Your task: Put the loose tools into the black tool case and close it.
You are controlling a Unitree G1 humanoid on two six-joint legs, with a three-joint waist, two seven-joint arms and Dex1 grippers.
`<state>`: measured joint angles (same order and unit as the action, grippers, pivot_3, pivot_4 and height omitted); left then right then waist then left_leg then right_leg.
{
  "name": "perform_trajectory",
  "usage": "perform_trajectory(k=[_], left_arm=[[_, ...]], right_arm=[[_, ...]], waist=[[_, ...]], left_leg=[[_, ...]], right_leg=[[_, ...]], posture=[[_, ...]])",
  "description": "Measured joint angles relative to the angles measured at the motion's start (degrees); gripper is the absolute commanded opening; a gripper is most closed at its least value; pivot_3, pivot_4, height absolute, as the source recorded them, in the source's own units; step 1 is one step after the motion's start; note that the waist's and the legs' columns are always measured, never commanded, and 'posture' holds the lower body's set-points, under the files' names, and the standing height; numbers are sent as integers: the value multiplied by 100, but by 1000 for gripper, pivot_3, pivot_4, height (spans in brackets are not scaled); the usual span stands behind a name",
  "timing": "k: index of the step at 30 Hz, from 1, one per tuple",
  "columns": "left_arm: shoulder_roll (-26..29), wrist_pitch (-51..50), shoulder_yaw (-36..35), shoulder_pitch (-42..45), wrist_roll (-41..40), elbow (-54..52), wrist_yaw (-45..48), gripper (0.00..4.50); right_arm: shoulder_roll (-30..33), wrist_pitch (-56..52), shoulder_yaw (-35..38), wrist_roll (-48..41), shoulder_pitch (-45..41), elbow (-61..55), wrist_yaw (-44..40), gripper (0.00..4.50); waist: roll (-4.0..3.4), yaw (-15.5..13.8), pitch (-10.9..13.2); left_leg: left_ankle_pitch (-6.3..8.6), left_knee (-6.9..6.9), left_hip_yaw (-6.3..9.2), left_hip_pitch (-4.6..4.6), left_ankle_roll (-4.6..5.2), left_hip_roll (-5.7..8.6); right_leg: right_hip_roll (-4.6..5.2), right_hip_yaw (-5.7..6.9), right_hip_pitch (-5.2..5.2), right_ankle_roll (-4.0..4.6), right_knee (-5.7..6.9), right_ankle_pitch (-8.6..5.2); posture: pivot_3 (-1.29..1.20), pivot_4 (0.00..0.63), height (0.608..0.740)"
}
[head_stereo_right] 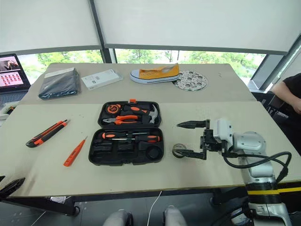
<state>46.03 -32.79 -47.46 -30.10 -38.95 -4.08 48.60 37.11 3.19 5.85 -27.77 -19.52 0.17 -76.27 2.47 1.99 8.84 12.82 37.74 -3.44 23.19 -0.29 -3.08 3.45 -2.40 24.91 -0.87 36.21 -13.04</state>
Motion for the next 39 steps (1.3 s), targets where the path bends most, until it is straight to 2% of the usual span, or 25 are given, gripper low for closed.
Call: perform_trajectory(k=[3, 7, 12, 15, 19, 23, 24, 25, 27, 29, 34, 37, 39], left_arm=[[57, -621, 205, 302, -345, -951, -295, 4500], [199, -1553, 1070, 1095, -313, -1780, -1243, 4500], [-93, -2261, 2057, 2189, -65, -2021, -2408, 4500], [-298, -2440, 2520, 2467, 96, -2030, -2735, 4500], [-405, -2590, 2782, 2760, 311, -2013, -2998, 3371], [-408, -2457, 2795, 2713, 511, -1907, -2967, 1961], [-410, -2289, 2767, 2660, 568, -1831, -2893, 1669], [-428, -1988, 2712, 2573, 647, -1689, -2741, 1111], [-445, -1527, 2646, 2466, 746, -1425, -2458, 543], [-417, -959, 2595, 2369, 820, -1081, -1993, 543], [89, 1160, 2339, 2461, 958, 74, 166, 543], [482, 1591, 2459, 3052, 791, 121, 1293, 543], [810, 1612, 2953, 3684, 753, 49, 1929, 543]], right_arm=[[-12, -28, -19, -5, -48, -84, 162, 4474], [-50, -143, -89, -42, -274, -264, 261, 4474], [-139, -173, -199, -37, -473, -294, 386, 4474], [-171, -173, -250, -31, -469, -295, 405, 4474], [-174, -175, -297, -28, -467, -311, 429, 4500], [-174, -207, -300, -30, -467, -372, 440, 4500], [-173, -211, -301, -30, -465, -401, 441, 4500], [-172, -213, -301, -32, -462, -447, 441, 4500], [-169, -221, -301, -35, -440, -489, 442, 4500], [-164, -241, -301, -37, -414, -539, 442, 4500], [100, -452, -244, -44, -204, -777, 519, 4500], [228, -581, -174, -51, -120, -871, 610, 4500], [395, -659, -59, -52, 12, -906, 654, 4500]], waist=[[-4, -91, 2], [-6, -116, 3], [-2, -113, 2], [-1, -98, 2], [-3, -126, 2], [-3, -124, 2], [-4, -125, 2], [-4, -122, 2], [-4, -121, 2], [-4, -122, 2], [0, -152, 3], [0, -247, 4], [0, -299, 4]], left_leg=[[5, 1, -2, 1, -9, 11], [-9, 1, -3, 0, 14, 13], [-9, 1, -1, 7, 14, 16], [-6, 0, -1, 10, 11, 18], [-7, 1, 1, 6, 12, 20], [-7, 2, 1, -20, 12, 22], [-7, 2, 1, -27, 11, 21], [-6, 2, 1, -30, 11, 20], [-6, 2, 1, -29, 11, 19], [-6, 2, 1, -27, 11, 18], [-6, 2, 0, -6, 11, 17], [-7, 8, -3, 9, 11, 22], [-7, 10, -2, 16, 11, 26]], right_leg=[[0, -2, -1, -1, 1, 4], [-8, -6, -7, -6, 1, 36], [-11, -8, -8, -4, -3, 43], [-11, -12, -6, -5, -5, 43], [-12, -11, -10, -4, -1, 42], [-10, -10, -37, -6, -7, 41], [-9, -10, -44, -5, -8, 40], [-9, -9, -47, -3, -9, 38], [-9, -6, -46, 0, -8, 37], [-8, -5, -43, 18, -8, 27], [-3, 4, -28, 42, -12, 15], [2, 2, -19, 34, -16, 20], [1, 2, -23, 22, -18, 20]], posture=[[0, 150, 740], [0, 150, 740], [0, 150, 740], [0, 150, 740], [0, 150, 740], [0, 150, 740], [0, 150, 740], [0, 150, 740], [0, 150, 740], [0, 150, 740], [0, 150, 740], [0, 150, 740], [0, 150, 740]])
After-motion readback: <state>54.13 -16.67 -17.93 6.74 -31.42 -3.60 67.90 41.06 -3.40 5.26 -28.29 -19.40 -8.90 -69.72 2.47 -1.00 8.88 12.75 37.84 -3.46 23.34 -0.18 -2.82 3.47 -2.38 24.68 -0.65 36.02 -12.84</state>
